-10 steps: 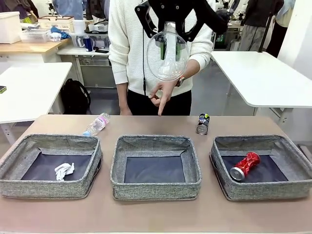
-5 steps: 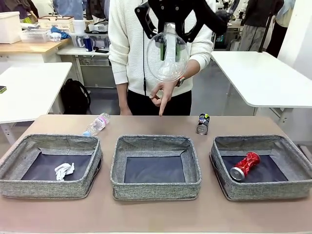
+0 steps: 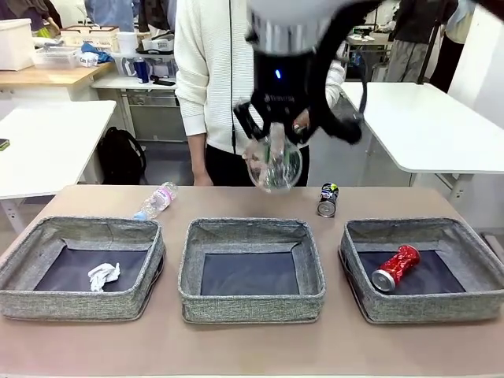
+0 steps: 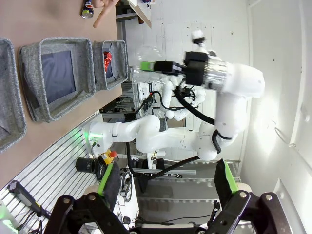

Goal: Sort the waste into the appropriate baskets.
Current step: Place the picked waste into the Fabric basket indicated by the person.

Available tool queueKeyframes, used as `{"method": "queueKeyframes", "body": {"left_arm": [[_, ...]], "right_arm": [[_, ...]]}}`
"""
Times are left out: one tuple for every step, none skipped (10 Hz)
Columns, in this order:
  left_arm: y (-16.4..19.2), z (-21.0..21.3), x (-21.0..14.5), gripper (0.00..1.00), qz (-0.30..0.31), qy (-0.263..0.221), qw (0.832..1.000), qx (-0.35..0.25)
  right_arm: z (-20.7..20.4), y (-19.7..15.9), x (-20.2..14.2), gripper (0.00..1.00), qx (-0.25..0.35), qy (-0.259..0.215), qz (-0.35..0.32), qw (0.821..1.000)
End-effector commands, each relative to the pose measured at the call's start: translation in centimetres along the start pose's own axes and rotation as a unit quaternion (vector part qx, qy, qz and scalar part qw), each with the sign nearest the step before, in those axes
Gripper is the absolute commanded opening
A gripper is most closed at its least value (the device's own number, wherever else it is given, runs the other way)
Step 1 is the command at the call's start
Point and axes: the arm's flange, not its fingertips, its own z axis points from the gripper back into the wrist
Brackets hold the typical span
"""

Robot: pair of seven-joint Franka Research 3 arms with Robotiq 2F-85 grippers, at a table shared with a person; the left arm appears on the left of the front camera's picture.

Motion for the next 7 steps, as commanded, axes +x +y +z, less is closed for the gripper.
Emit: {"method": "queueKeyframes", "body": {"left_arm": [[-0.2,0.1,-0.1,1.0,-0.012,0.003,1.0,-0.009],[-0.2,0.1,-0.1,1.0,-0.012,0.003,1.0,-0.009],[-0.2,0.1,-0.1,1.0,-0.012,0.003,1.0,-0.009],[-0.2,0.1,-0.1,1.0,-0.012,0.003,1.0,-0.009],[-0.2,0.1,-0.1,1.0,-0.012,0.003,1.0,-0.009],[-0.2,0.1,-0.1,1.0,-0.012,0.003,1.0,-0.009],[-0.2,0.1,-0.1,1.0,-0.012,0.003,1.0,-0.009]], "right_arm": [[-5.0,-2.7,-0.3,0.28,0.034,0.022,0.044,0.998],[-7.5,-2.7,0.3,0.28,0.043,0.042,0.057,0.997],[-9.5,-3.0,0.9,0.28,0.055,0.057,0.064,0.995],[-11.0,-3.1,1.3,0.28,0.07,0.082,0.07,0.992],[-11.9,-3.1,1.3,0.28,0.068,0.084,0.062,0.992],[-12.3,-3.1,1.2,0.28,0.064,0.088,0.063,0.992],[-12.4,-3.0,1.2,0.28,0.061,0.089,0.064,0.992]]}}
